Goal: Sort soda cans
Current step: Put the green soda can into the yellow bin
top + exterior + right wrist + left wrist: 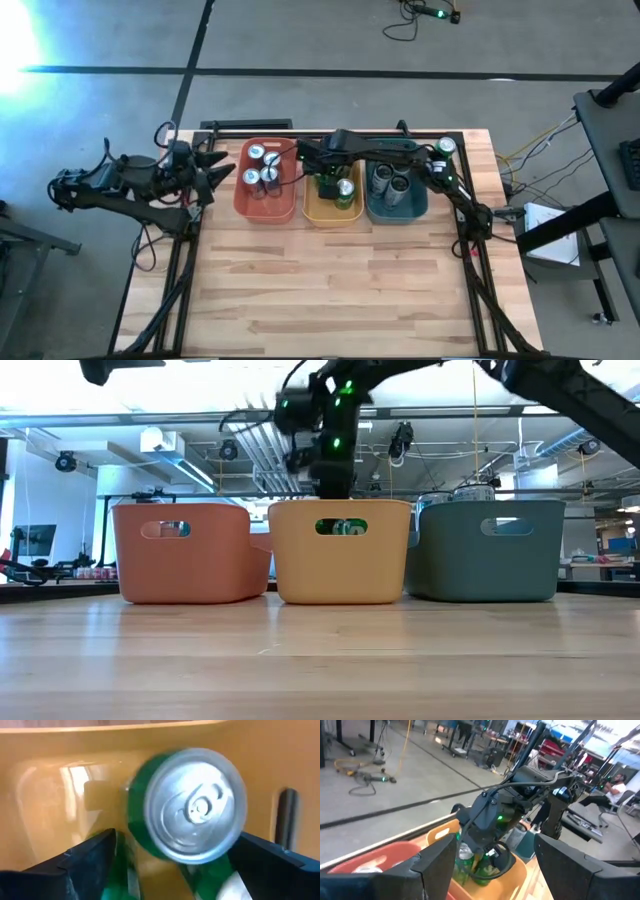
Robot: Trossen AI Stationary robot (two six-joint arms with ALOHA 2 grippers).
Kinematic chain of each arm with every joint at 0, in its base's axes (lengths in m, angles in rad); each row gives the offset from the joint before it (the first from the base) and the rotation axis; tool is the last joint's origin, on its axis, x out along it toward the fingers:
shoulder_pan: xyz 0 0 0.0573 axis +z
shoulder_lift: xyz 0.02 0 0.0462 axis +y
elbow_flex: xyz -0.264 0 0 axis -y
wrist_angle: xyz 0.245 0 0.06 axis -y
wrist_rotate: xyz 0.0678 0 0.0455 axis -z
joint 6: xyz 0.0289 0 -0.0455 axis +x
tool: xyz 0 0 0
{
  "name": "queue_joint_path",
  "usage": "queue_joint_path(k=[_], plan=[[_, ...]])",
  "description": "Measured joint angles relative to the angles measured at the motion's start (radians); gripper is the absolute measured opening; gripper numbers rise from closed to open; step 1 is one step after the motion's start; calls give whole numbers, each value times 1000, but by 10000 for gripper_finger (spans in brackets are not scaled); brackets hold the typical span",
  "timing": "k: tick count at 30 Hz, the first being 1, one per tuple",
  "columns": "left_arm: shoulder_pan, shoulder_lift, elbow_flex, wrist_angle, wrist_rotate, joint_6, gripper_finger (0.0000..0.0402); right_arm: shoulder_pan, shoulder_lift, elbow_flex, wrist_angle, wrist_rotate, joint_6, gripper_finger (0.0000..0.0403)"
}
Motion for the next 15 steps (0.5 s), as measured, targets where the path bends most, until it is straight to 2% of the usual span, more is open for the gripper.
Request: queue_joint_path(k=[6, 11, 15], plan=[[0, -25, 50, 24, 0, 102, 252, 0, -146, -1, -32, 1, 84, 378], [0, -36, 70, 63, 0, 193, 252, -60, -307, -13, -41, 4, 208, 379], [0, -37, 72, 99, 0, 236, 252, -147, -425, -64, -73, 128, 354, 379]])
